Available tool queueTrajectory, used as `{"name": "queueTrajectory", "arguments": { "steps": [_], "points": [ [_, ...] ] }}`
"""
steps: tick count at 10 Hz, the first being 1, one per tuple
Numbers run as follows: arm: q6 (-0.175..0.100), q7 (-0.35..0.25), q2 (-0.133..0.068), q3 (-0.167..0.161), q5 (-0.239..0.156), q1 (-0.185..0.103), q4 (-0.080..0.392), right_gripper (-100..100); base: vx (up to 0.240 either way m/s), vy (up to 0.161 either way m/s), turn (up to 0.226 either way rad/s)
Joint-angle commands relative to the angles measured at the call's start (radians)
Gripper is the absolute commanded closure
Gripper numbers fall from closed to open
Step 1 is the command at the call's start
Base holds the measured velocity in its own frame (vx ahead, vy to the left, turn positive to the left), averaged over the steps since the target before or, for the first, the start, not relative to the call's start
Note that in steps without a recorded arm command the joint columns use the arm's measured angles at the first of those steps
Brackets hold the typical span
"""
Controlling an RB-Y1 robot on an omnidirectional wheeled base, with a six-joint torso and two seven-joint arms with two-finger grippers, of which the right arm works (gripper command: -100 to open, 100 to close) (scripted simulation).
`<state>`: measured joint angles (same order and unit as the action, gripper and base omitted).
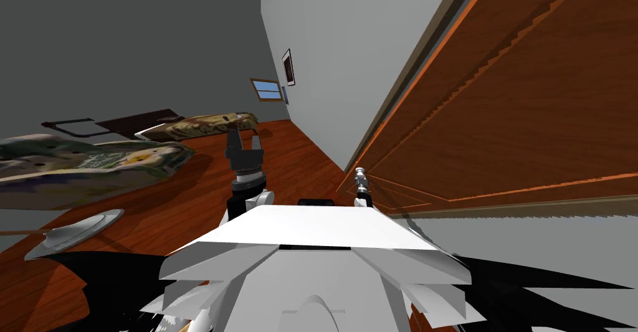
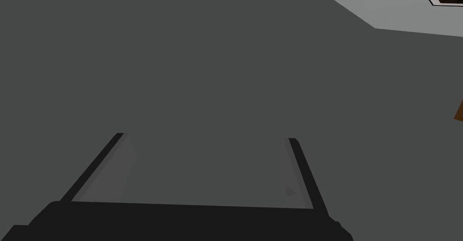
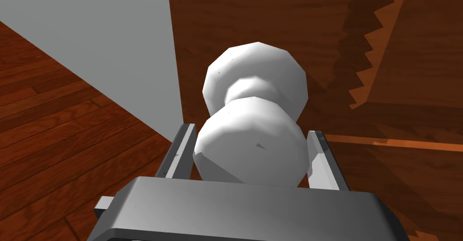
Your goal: Pull the door open
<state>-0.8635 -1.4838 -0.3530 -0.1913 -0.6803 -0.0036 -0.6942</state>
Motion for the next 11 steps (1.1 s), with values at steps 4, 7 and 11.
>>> {"name": "queueTrajectory", "arguments": {
  "steps": [4,7,11],
  "points": [
    [-0.014,-0.051,-0.033,-0.058,0.027,0.022,-0.025,100,-0.221,-0.007,0.075],
    [-0.023,-0.081,-0.053,-0.091,0.042,0.034,-0.038,100,-0.23,-0.031,0.074],
    [-0.058,-0.133,-0.099,-0.16,0.081,0.084,-0.078,100,-0.173,-0.024,0.013]
  ]
}}
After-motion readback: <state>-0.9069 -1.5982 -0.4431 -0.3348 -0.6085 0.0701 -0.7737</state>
